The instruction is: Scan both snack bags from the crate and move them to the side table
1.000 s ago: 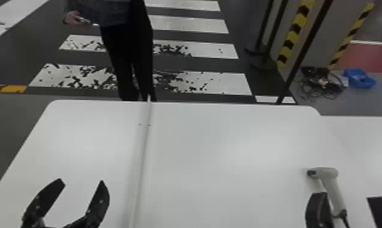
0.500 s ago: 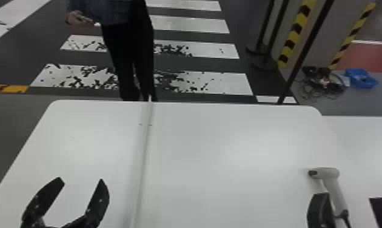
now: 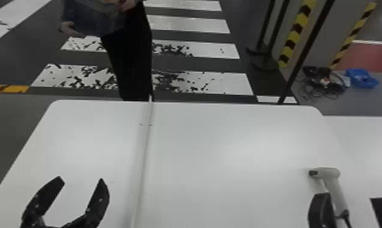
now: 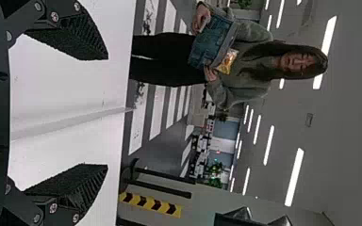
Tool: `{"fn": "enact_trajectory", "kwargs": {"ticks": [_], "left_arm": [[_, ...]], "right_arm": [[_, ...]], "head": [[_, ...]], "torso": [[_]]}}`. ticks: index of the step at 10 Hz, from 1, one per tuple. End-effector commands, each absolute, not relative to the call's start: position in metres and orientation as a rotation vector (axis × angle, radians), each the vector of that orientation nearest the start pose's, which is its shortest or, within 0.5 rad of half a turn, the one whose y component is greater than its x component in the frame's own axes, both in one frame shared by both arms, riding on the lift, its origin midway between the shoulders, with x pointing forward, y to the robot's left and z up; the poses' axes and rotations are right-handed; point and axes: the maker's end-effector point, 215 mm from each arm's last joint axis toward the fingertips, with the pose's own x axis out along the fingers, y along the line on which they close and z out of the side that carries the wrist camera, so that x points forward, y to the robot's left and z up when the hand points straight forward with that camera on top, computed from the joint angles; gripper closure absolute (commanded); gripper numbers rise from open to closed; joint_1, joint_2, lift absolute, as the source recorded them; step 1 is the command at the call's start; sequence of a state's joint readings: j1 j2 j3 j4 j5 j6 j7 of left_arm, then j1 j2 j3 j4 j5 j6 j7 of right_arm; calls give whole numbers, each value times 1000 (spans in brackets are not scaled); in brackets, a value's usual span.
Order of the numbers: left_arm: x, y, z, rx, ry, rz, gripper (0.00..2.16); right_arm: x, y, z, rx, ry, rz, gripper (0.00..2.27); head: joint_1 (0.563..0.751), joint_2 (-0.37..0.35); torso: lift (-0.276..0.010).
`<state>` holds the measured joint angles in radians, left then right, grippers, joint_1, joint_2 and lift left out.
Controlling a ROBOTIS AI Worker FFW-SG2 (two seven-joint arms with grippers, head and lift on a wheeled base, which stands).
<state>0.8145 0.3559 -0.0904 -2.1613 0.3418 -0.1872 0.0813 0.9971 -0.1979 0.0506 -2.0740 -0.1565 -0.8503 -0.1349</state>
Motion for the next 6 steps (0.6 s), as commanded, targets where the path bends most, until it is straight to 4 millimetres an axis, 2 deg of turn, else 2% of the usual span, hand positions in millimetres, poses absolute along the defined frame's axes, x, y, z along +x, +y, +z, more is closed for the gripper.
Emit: {"fn": "enact_trajectory", "kwargs": {"ticks": [1,6], "left_arm": [[346,215,-355,-142,104,-159,191],[345,216,-355,-143,97,-159,191]], "right_arm": [[261,-258,-253,115,-331,-29,103],[261,-258,-254,114,-331,-29,103]], "head": [[695,-86],[695,-84]], "torso": [[-95],[-95]]}}
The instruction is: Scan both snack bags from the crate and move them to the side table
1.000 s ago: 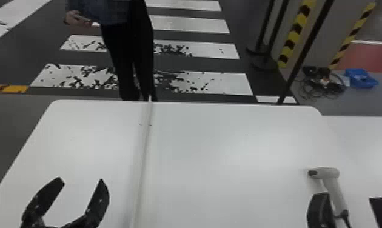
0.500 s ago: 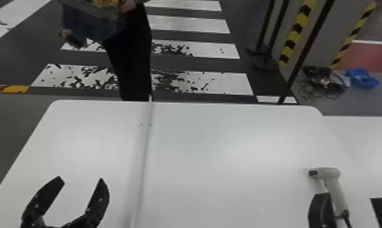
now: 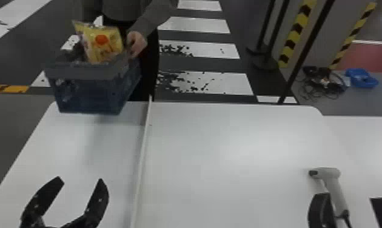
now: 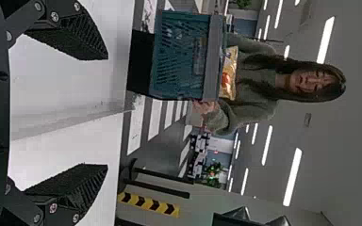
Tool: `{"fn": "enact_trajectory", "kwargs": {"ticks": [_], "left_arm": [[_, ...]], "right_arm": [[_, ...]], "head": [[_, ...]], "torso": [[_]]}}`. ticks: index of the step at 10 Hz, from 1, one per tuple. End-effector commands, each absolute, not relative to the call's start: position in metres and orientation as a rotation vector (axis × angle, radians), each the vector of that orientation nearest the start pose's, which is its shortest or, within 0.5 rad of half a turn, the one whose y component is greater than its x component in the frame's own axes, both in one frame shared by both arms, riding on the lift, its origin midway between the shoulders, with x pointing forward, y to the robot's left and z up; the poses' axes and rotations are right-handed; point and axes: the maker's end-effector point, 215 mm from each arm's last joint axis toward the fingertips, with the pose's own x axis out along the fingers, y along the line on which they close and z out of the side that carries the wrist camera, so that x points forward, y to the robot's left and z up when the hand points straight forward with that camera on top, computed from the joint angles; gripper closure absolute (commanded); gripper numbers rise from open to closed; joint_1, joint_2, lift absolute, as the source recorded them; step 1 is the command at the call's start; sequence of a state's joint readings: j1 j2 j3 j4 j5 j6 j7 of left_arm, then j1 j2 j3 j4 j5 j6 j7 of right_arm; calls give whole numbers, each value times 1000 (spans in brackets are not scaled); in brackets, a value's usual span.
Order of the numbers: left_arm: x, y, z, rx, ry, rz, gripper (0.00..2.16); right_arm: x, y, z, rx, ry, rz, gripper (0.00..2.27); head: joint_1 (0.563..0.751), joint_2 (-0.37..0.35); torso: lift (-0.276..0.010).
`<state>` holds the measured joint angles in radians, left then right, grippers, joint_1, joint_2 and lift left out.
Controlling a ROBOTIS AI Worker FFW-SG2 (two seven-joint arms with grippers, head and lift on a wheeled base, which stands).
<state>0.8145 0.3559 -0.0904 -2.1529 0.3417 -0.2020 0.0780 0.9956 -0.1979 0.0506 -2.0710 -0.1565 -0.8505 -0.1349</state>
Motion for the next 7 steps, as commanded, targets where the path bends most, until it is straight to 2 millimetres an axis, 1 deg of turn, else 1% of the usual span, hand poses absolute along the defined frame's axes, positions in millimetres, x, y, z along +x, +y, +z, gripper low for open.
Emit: {"fn": "enact_trajectory", "kwargs": {"ticks": [1,7], "left_arm": [[345,216,-355,-143,95,-158,191],[346,218,-352,-145,79,-155,191]], "right_arm": [[261,-258,-254,114,-331,-29,103],[260,-258,-253,115,-333,-29,103]], "head": [[695,-84],[695,-80]], "torso": [[-95],[-95]]}}
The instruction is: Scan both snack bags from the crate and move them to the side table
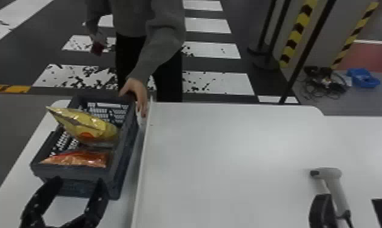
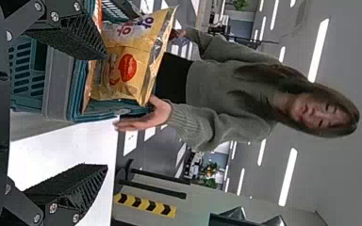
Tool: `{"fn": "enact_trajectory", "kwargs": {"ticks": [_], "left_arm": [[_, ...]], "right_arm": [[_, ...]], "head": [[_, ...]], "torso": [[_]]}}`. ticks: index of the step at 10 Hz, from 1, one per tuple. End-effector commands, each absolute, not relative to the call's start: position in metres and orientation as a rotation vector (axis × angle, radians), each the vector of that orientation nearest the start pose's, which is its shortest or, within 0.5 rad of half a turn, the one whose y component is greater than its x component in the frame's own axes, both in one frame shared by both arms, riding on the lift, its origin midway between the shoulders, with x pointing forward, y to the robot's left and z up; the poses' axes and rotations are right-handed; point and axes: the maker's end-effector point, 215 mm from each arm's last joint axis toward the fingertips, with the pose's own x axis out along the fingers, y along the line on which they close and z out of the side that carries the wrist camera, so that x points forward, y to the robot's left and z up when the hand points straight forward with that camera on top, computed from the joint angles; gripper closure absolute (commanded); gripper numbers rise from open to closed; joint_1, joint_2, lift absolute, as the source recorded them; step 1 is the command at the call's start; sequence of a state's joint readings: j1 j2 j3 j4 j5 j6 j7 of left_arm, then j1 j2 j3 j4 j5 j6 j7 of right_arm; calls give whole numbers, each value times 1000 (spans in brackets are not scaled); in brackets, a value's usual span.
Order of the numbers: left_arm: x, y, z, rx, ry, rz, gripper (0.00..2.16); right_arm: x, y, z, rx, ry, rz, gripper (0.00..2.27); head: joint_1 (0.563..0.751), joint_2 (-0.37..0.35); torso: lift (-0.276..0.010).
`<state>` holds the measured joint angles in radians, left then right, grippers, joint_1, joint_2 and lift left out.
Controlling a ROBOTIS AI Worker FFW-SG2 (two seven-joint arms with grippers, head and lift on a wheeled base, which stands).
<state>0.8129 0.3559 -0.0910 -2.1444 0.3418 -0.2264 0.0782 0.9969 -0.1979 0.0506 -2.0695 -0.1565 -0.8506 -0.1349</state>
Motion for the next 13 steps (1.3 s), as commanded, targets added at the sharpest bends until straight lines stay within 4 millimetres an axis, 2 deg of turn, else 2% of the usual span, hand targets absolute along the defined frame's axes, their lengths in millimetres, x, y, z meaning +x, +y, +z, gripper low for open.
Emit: {"fn": "enact_trajectory", "kwargs": {"ticks": [1,4,8,13], "left_arm": [[346,219,-351,-145,75,-152,191],[346,222,-345,-148,48,-142,188],[355,246,-328,-124,16,-89,184],[392,285,-306,-163,36,-26,191]], "right_arm": [[260,-258,-254,114,-331,-28,103],[260,-258,-254,112,-332,-26,103],[258,-258,-252,111,-340,-26,103],[255,-250,-250,106,-348,-4,103]], "head": [[695,-80],[695,-76],[695,-49],[695,26]], "torso": [[-95],[-95],[-95],[-95]]}}
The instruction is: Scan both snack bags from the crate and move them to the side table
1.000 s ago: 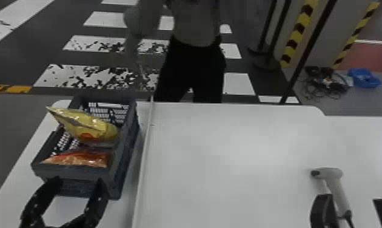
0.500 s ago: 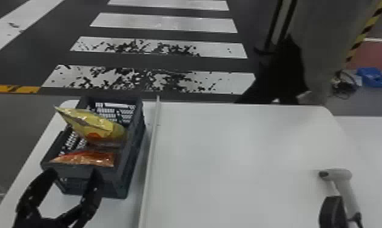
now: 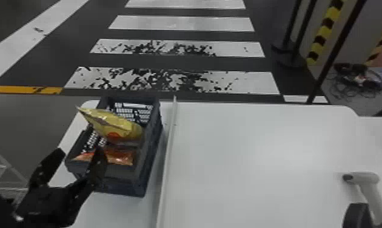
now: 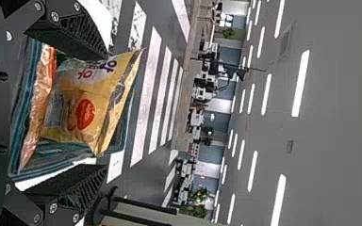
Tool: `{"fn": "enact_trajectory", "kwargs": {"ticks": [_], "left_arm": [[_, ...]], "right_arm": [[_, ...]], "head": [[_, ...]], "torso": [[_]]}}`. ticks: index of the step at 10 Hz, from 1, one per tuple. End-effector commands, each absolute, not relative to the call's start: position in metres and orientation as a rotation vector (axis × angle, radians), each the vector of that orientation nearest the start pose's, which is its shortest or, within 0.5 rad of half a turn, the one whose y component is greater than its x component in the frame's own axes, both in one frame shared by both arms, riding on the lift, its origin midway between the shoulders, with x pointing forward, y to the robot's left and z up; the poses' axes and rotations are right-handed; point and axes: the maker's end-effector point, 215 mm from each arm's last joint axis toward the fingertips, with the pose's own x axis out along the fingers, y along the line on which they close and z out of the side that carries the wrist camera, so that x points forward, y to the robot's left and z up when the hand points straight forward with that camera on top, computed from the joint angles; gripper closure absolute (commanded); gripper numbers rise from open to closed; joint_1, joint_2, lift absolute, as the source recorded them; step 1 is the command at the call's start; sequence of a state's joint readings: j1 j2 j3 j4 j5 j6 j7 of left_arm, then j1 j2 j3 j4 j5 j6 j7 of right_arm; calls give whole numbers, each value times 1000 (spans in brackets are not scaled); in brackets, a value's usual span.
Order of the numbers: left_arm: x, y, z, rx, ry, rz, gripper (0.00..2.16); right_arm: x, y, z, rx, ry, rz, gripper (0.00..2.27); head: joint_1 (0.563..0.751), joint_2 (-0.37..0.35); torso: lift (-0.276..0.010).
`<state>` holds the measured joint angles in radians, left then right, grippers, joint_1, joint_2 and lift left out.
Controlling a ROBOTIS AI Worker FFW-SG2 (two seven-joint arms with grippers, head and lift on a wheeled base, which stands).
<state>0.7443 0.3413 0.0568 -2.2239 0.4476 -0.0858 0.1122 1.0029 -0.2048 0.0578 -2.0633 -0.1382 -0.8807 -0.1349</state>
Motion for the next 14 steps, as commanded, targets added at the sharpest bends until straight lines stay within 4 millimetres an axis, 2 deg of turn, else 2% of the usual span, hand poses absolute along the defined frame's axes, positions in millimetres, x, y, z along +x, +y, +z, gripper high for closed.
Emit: {"fn": "enact_trajectory", "kwargs": {"ticks": [1,3,5,6,8,11,14], "left_arm": [[400,286,-299,-174,37,-22,191],[413,291,-289,-186,47,8,188],[429,297,-289,-254,85,36,188],[439,292,-291,-291,106,39,188],[458,278,-297,-332,160,34,188],[498,265,-323,-398,235,90,188],[513,274,-327,-443,244,217,191]], "right_arm": [[255,-244,-250,106,-346,14,103],[261,-236,-253,101,-335,46,103],[264,-231,-256,95,-324,71,103],[264,-229,-258,96,-319,77,103],[264,-227,-260,94,-316,91,103],[265,-223,-264,87,-301,113,103],[263,-223,-267,79,-293,122,103]], "head": [[695,46],[695,72],[695,97],[695,106],[695,106],[695,79],[695,77]], "torso": [[-95],[-95],[-95],[-95],[-95],[-95],[-95]]}}
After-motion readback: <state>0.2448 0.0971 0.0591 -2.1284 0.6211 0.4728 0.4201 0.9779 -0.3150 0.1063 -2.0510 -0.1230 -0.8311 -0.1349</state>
